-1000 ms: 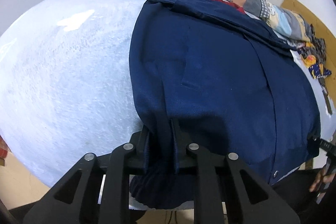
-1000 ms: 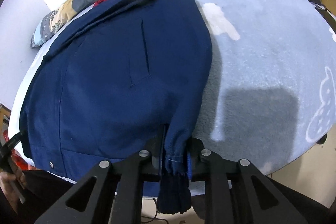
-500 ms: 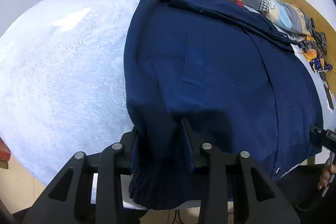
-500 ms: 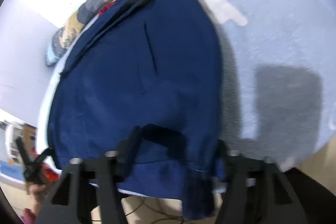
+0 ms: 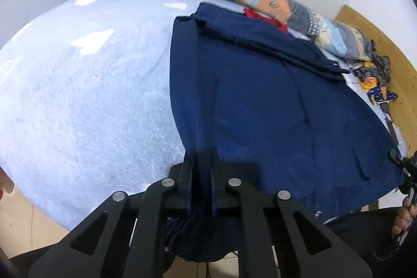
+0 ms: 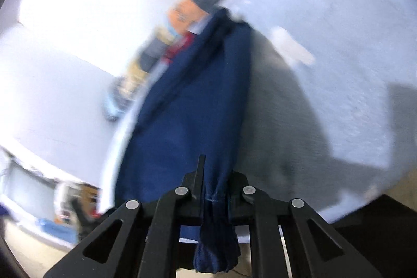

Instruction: Fold large clothes

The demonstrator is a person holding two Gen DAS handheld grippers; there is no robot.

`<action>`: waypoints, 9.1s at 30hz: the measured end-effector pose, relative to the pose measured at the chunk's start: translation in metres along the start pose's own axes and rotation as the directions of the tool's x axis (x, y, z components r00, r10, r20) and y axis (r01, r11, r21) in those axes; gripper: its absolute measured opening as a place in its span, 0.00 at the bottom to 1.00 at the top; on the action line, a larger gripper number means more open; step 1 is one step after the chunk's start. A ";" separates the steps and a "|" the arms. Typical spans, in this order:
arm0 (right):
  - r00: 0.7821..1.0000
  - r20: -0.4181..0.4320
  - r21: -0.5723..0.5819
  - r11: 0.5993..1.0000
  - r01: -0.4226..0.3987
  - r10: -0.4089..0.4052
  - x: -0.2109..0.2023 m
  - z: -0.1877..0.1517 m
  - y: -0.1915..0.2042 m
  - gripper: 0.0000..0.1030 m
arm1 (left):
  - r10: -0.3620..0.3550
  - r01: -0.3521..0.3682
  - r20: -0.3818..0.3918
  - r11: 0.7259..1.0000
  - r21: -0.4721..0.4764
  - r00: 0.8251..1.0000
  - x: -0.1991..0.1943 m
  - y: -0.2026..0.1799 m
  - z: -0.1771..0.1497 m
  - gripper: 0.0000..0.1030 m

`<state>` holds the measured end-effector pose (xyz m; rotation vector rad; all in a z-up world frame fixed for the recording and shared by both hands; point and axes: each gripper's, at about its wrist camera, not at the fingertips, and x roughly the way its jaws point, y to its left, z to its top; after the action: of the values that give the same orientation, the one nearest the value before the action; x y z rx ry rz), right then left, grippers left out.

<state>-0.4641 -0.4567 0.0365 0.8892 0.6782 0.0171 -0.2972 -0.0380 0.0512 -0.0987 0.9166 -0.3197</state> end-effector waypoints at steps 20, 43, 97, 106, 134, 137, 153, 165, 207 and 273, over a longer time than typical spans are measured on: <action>0.980 -0.127 0.038 0.986 0.160 -0.154 -0.002 -0.012 -0.018 0.16 | 0.101 -0.114 -0.190 0.992 -0.058 0.977 0.039 0.026 -0.007 0.26; 0.979 -0.085 0.034 0.983 -0.182 0.184 -0.026 -0.023 0.007 0.09 | -0.102 0.102 0.004 0.989 -0.108 0.995 -0.023 0.022 -0.004 0.11; 0.907 0.085 0.075 0.905 -0.419 0.413 -0.068 0.094 0.094 0.14 | -0.268 0.198 -0.394 0.957 -0.210 0.879 0.024 -0.046 -0.006 0.55; 0.911 0.084 0.083 0.909 -0.409 0.403 -0.072 0.079 0.089 0.15 | -0.393 0.287 -0.291 0.893 -0.346 0.872 0.057 -0.071 -0.028 0.46; 0.922 0.053 0.091 0.918 -0.387 0.383 -0.057 0.119 0.105 0.14 | -0.290 0.379 0.269 0.842 -0.384 0.918 -0.049 0.021 0.172 0.18; 0.923 0.078 0.127 0.915 -0.383 0.376 -0.037 0.151 0.102 0.14 | -0.270 0.359 0.267 0.850 -0.386 0.925 -0.032 0.024 0.208 0.18; 0.990 0.030 0.434 0.890 -0.140 0.141 0.195 0.323 0.015 0.77 | -0.171 0.125 -0.047 0.856 -0.501 0.984 0.204 0.015 0.328 0.36; 0.987 -0.021 0.106 0.982 -0.156 0.159 0.174 0.298 0.029 0.72 | -0.186 0.207 0.099 0.938 -0.279 0.978 0.166 0.009 0.318 0.55; 0.894 0.056 0.104 0.893 0.438 -0.445 0.043 0.126 -0.044 0.10 | -0.102 0.094 -0.014 0.959 -0.269 0.995 0.070 -0.005 0.101 0.56; 0.976 0.178 0.183 0.979 0.093 -0.126 0.078 0.102 0.003 0.14 | -0.098 0.167 0.147 0.784 -0.597 0.984 0.082 0.060 0.082 0.15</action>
<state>-0.3449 -0.5049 0.0411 1.0052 0.5556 -0.2263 -0.1720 -0.0110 0.0247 -0.7791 0.8764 -0.1337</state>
